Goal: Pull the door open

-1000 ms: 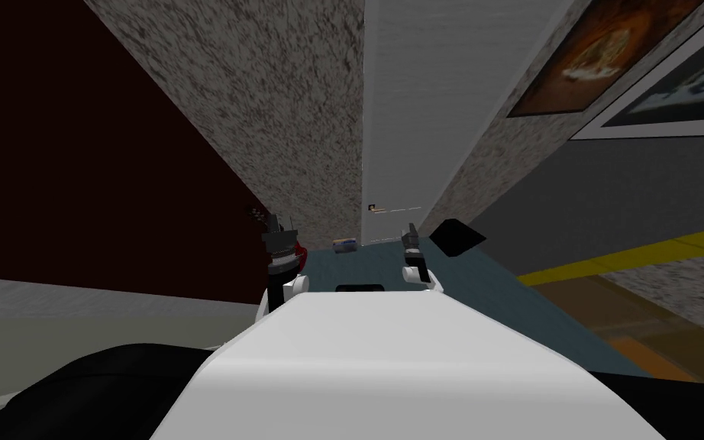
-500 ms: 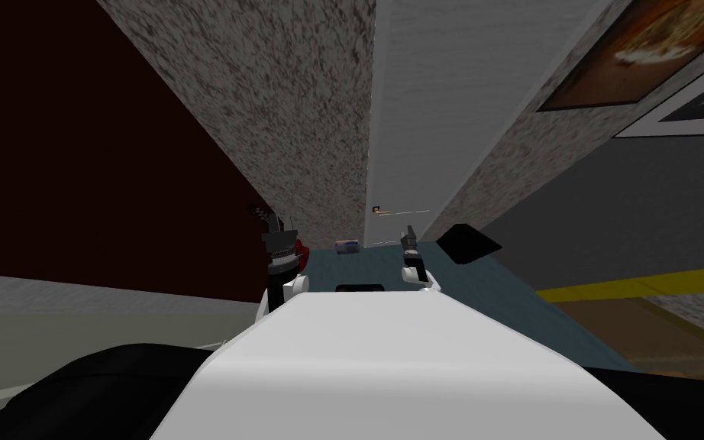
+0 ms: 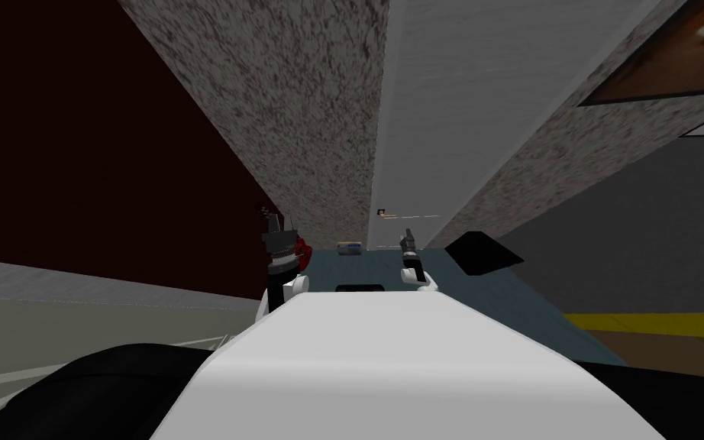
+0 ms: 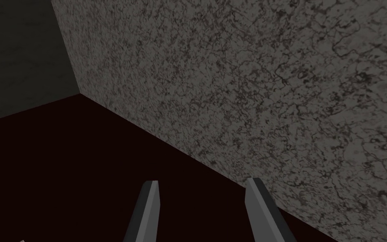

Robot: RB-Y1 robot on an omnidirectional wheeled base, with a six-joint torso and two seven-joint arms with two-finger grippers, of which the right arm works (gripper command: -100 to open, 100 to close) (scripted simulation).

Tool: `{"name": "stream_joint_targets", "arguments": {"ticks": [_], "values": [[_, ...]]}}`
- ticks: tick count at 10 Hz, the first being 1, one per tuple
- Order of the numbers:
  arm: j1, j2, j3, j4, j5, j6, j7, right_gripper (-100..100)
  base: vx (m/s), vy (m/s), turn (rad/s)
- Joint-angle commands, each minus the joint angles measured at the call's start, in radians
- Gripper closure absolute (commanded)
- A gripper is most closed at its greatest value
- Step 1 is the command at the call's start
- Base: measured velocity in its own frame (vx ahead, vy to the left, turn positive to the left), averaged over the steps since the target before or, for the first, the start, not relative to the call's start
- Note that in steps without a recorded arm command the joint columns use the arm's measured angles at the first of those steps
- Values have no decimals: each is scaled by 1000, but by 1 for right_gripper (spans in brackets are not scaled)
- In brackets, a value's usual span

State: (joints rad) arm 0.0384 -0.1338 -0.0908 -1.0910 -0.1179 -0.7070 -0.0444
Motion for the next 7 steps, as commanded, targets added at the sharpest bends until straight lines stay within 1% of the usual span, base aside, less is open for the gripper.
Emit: {"name": "stream_joint_targets", "arguments": {"ticks": [1,5,6,7], "values": [[-15,-2,-2,50,-4,-9,2,-100,106,-20,127],[-61,-8,-10,173,-14,-37,5,-100,87,-32,127],[-61,-8,-10,179,-14,-37,5,-100,59,-33,49],[-72,-9,-12,208,-17,-44,5,-100,40,-25,73]]}}
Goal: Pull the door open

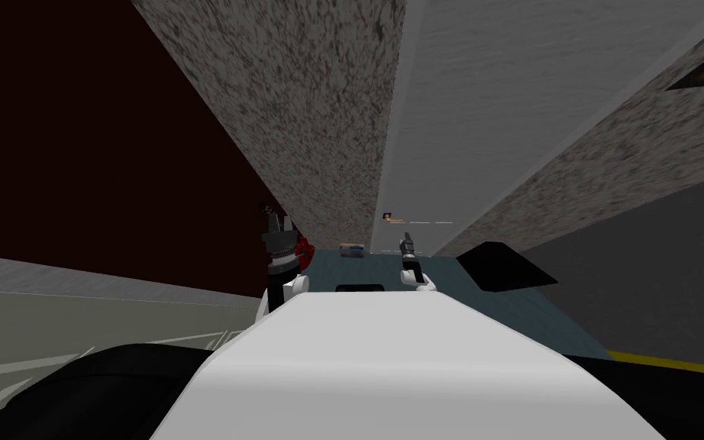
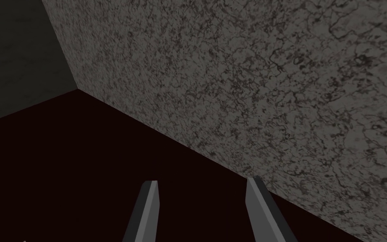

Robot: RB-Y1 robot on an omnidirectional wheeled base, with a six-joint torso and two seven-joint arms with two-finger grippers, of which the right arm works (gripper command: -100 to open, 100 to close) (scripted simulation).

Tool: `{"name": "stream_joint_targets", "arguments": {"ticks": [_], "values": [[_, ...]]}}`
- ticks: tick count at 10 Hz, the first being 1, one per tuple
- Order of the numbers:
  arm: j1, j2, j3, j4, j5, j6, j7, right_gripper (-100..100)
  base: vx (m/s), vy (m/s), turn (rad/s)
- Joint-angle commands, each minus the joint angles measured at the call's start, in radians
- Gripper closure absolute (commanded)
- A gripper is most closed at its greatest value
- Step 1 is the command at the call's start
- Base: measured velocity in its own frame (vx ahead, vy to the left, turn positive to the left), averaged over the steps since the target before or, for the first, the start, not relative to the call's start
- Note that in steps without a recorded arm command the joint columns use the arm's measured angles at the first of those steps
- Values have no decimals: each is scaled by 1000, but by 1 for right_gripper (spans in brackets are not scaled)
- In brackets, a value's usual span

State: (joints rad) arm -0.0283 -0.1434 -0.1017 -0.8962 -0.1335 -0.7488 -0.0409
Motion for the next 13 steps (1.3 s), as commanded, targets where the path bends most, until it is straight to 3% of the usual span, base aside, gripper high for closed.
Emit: {"name": "stream_joint_targets", "arguments": {"ticks": [1,3,11,13], "values": [[-15,-1,-3,41,-3,-8,2,-100,55,-27,106],[-25,-2,-4,68,-6,-14,3,-100,63,-27,81],[-91,-10,-15,251,-20,-54,7,-100,57,-31,84],[-98,-11,-16,271,-22,-59,8,-100,58,-33,58]]}}
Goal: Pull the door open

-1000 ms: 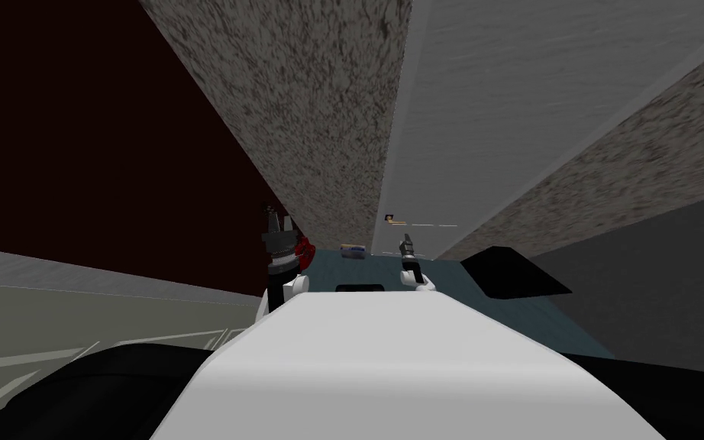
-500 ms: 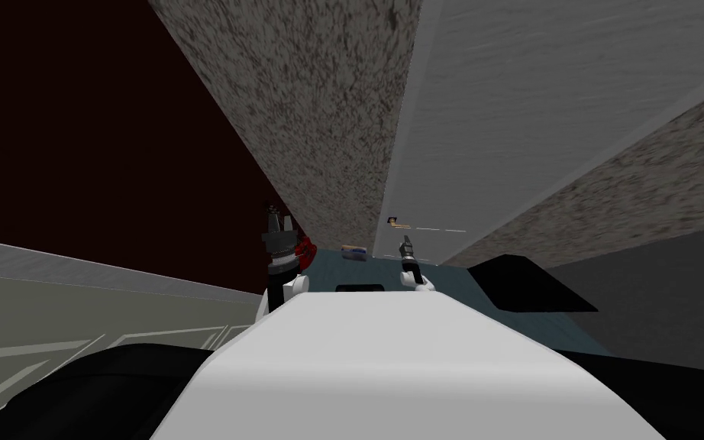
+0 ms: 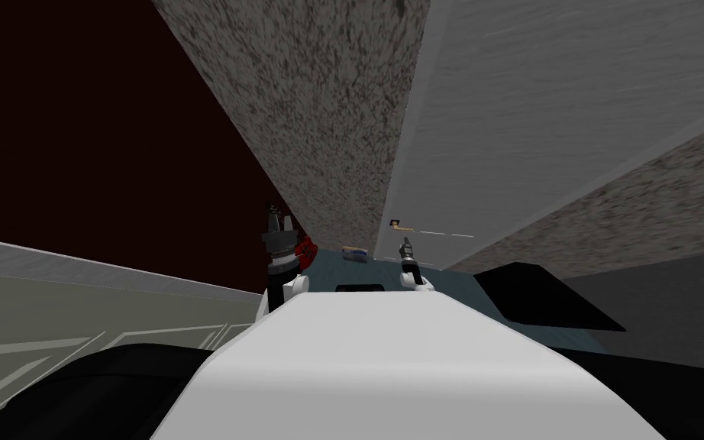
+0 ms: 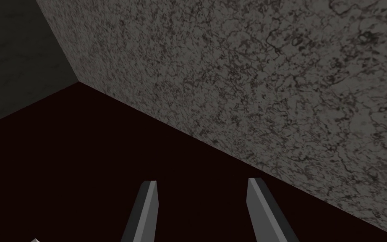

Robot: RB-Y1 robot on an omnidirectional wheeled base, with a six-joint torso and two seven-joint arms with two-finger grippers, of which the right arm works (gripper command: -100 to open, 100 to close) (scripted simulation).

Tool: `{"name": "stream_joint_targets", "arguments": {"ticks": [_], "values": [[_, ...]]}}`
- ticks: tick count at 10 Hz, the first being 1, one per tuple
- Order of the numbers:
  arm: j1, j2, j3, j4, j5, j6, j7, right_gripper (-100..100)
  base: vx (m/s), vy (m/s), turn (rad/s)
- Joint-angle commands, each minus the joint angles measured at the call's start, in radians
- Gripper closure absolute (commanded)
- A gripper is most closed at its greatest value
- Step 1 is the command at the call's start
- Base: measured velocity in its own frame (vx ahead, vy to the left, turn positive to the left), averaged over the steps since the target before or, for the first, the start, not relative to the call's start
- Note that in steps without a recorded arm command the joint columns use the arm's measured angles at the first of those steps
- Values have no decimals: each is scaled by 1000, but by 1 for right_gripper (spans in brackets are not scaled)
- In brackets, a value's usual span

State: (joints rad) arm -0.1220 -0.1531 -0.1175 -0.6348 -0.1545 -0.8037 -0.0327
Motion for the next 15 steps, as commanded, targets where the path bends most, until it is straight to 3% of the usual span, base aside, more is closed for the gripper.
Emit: {"name": "stream_joint_targets", "arguments": {"ticks": [1,2,3,7,8,13,14,15], "values": [[-12,-2,-2,31,-2,-8,0,-100,44,-24,52],[-11,-2,-1,27,-2,-9,-1,-100,21,-12,14],[-19,-21,-15,57,1,-24,-20,-100,92,34,115],[-29,-53,-37,104,4,-47,-51,-100,127,24,73],[-34,-68,-48,127,6,-59,-67,-100,154,-17,94],[-41,-86,-59,154,8,-72,-84,-100,147,-34,41],[-41,-86,-59,154,8,-72,-84,100,-15,1,-7],[-41,-86,-59,154,8,-72,-84,100,-33,5,-4]]}}
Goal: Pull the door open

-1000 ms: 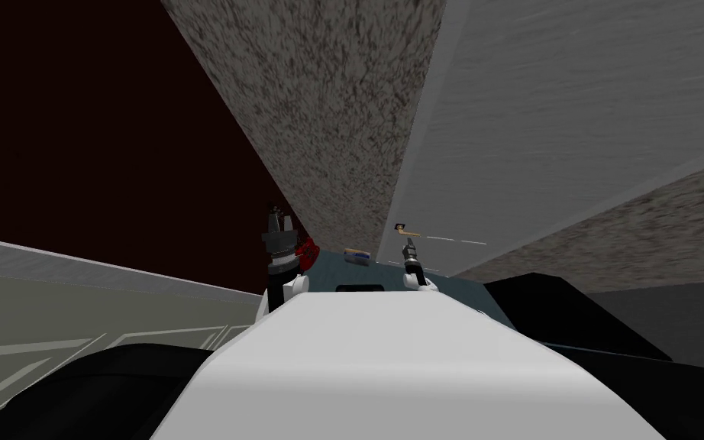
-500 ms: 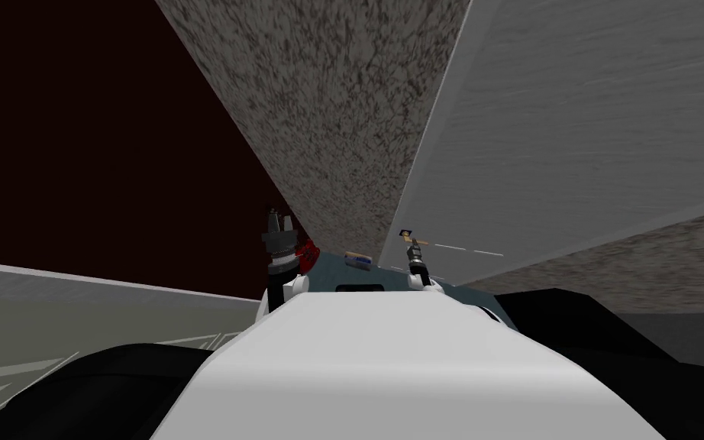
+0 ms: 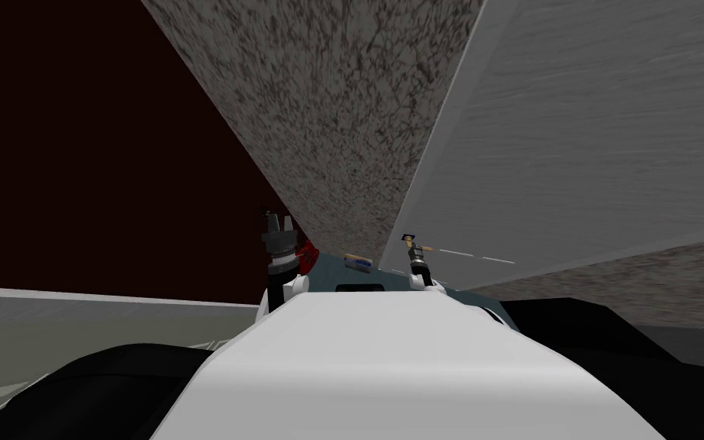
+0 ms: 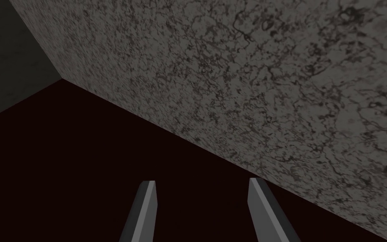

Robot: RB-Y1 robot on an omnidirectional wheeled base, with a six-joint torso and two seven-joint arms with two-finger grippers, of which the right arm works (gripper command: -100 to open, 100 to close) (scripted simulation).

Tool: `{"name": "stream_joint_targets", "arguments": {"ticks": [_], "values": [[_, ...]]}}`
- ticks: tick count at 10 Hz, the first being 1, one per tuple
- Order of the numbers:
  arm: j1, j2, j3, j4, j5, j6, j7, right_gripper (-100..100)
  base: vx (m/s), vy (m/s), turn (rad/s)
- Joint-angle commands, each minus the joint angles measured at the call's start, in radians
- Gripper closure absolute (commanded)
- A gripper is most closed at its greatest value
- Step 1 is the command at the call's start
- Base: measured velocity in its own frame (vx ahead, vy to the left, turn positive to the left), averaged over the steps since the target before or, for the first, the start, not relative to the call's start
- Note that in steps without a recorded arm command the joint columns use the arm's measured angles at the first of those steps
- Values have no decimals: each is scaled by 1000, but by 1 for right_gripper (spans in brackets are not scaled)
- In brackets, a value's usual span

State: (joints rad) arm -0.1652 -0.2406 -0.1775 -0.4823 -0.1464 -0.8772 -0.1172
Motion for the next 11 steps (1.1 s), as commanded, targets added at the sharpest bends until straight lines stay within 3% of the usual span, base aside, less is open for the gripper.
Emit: {"name": "stream_joint_targets", "arguments": {"ticks": [1,4,11], "values": [[3,1,1,2,0,2,0,100,-28,6,4],[3,1,1,2,0,2,0,100,-9,2,0],[39,-51,53,5,32,-37,-87,100,-175,-17,114]]}}
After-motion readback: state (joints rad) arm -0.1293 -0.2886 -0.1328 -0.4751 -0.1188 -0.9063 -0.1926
